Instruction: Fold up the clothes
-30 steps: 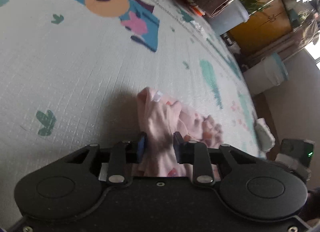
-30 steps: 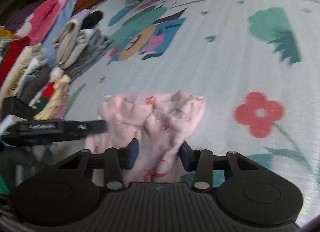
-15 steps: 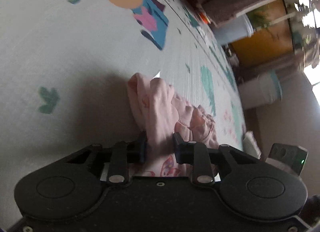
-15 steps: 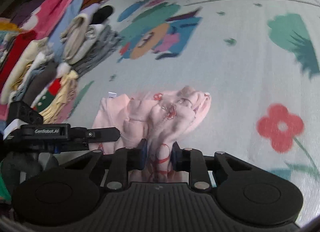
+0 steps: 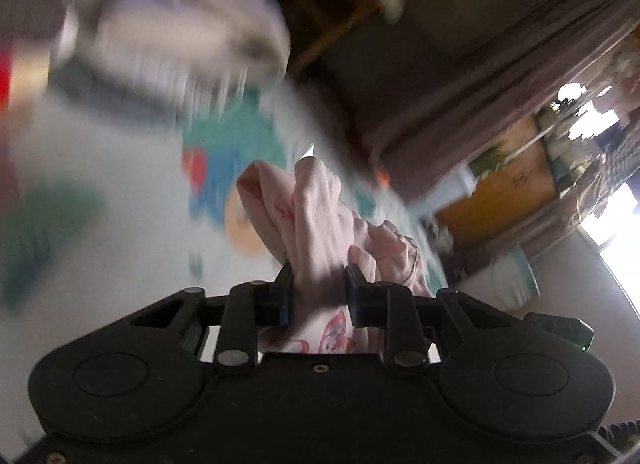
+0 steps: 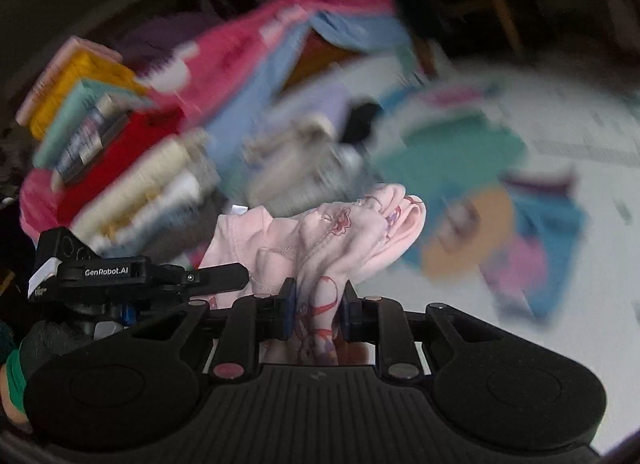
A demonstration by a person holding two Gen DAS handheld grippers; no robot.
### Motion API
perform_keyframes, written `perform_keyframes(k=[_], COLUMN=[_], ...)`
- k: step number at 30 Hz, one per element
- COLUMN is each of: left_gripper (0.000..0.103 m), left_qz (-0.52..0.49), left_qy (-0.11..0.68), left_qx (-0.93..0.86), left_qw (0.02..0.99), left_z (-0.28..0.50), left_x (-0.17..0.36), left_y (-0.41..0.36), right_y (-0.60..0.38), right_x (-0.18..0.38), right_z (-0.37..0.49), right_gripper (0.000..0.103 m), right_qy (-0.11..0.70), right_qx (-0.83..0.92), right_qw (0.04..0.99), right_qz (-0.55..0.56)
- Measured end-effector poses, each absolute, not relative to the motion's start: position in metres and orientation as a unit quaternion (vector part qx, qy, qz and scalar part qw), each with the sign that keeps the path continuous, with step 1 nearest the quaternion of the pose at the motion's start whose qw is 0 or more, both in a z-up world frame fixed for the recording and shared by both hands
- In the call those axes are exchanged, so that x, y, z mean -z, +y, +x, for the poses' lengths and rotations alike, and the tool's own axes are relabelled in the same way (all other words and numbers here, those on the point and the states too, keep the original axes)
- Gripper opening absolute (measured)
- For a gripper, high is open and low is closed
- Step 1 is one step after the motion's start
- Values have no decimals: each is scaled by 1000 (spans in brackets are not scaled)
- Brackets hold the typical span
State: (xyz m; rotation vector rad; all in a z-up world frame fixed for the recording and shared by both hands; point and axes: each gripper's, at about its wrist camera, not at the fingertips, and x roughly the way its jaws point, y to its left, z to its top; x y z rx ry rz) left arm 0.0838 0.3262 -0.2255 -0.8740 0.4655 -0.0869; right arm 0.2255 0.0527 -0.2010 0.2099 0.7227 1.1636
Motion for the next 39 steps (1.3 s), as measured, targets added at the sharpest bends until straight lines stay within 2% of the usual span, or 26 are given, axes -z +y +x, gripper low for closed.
perform_keyframes(k=[8, 13, 14, 15, 16, 18, 20, 22, 27, 30, 32, 35, 37, 39], left_gripper=[24, 25, 37, 55, 70, 70, 70, 70, 70, 72, 76, 81, 83, 86], left_qz=[-373, -344, -338, -331, -315, -253, -186, -159, -184, -197, -217, -235, -208, -161], left_qy=[110, 79, 84, 106, 139, 157, 158, 147, 183, 218, 246, 286, 314, 326], left_qx=[4, -38, -66, -104, -142, -172, -195, -203, -159, -135, -122, -101, -74, -52], left_qw=[921, 935, 935, 932, 928, 939, 950, 955, 953, 946, 937, 923, 923, 930], left_z=[112, 140, 150, 163, 176, 184, 182, 172, 153, 147, 141, 129, 123, 120], left_x=[148, 114, 112, 112, 113, 114, 118, 128, 163, 171, 171, 152, 123, 81], left_y=[396, 423, 427, 432, 432, 415, 393, 375, 340, 313, 299, 276, 255, 233], right_y=[157, 206, 219, 237, 248, 254, 233, 209, 139, 95, 64, 24, -2, -27], right_x=[127, 97, 94, 93, 93, 95, 97, 100, 123, 133, 129, 112, 85, 57], right_z=[276, 307, 315, 326, 335, 352, 357, 354, 329, 299, 273, 232, 203, 177], right_gripper=[23, 24, 28, 43, 71, 73, 72, 73, 73, 80, 80, 81, 94, 101], right_qy=[236, 218, 226, 251, 274, 308, 300, 291, 319, 342, 360, 376, 379, 377], right_qx=[-582, -566, -557, -537, -515, -459, -462, -459, -444, -428, -411, -391, -386, -381], right_qw=[773, 784, 788, 792, 800, 820, 813, 821, 827, 831, 833, 837, 839, 844], right_qz=[88, 130, 136, 142, 142, 147, 187, 178, 128, 98, 82, 69, 52, 32])
